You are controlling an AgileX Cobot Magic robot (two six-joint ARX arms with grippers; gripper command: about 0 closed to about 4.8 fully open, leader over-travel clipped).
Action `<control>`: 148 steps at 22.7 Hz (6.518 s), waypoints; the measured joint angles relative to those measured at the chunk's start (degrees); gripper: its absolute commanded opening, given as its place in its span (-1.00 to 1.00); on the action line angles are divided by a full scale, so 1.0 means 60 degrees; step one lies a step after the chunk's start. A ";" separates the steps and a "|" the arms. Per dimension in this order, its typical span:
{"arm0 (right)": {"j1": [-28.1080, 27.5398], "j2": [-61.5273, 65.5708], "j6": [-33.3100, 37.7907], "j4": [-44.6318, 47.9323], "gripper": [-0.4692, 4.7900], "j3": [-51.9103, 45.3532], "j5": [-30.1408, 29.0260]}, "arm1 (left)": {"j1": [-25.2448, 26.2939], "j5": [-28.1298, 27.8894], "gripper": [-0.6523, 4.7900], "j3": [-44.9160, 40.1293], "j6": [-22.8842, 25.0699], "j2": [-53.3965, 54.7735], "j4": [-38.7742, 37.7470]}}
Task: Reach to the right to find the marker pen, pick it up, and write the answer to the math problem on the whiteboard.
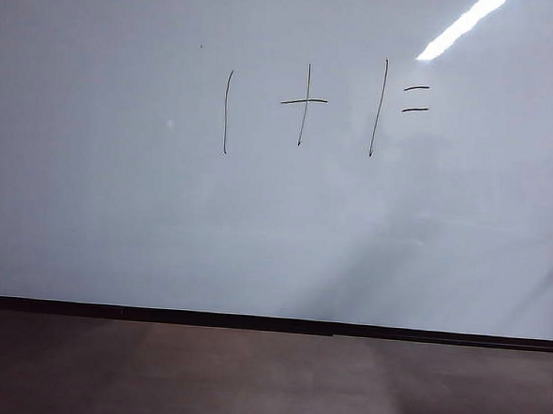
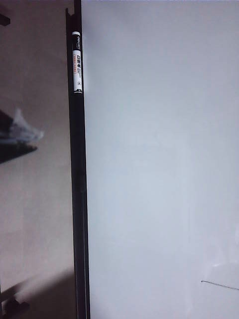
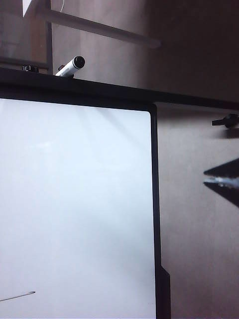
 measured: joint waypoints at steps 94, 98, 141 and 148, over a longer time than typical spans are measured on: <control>-0.4630 1.8243 0.0871 1.1748 0.73 0.7865 -0.5763 | -0.7839 0.1745 -0.78 1.1588 0.0000 1.6007 0.2102; -0.4430 1.9143 0.0871 1.2823 0.73 0.7879 -0.5727 | -0.7839 0.1745 -0.78 1.1588 0.0000 1.6007 0.2109; -0.4120 1.9682 0.0619 1.2965 -0.50 0.7919 -0.4513 | -0.7839 0.1745 -0.78 1.1588 0.0000 1.6007 0.2109; -0.4124 1.9686 0.0550 1.2965 -0.84 0.7934 -0.4495 | -0.7839 0.1745 -0.78 1.1588 0.0000 1.6007 0.2109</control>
